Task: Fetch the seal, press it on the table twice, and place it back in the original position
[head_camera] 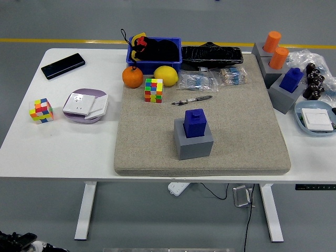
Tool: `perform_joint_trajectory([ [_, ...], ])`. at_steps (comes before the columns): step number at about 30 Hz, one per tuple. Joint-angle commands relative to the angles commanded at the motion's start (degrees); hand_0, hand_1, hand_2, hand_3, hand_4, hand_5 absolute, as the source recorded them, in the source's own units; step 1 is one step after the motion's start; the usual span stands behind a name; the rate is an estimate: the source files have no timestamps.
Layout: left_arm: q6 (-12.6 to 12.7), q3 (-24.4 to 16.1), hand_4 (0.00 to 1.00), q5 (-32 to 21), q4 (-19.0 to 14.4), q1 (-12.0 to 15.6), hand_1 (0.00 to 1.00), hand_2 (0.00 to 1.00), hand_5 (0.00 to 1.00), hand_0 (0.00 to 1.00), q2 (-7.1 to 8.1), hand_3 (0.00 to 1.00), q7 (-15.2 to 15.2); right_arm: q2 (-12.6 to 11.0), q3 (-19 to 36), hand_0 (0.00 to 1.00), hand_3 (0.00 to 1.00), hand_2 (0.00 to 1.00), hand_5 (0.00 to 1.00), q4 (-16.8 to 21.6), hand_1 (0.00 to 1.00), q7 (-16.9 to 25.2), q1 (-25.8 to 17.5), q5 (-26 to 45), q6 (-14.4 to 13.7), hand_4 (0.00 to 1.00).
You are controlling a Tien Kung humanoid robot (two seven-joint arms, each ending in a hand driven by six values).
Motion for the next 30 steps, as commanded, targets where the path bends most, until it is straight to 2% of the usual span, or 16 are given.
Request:
perform_joint_trajectory([
  [30,-0.03,-0.15,0.673,0.2,-0.08,-0.01,0.691,0.679,0.268,0.72,0.04,0.747,0.07,-0.13,0.55,0.841,0.765,0.796,0.225,0.14,0.807,-0.33,0.05,-0.41,-0.02,0.883],
])
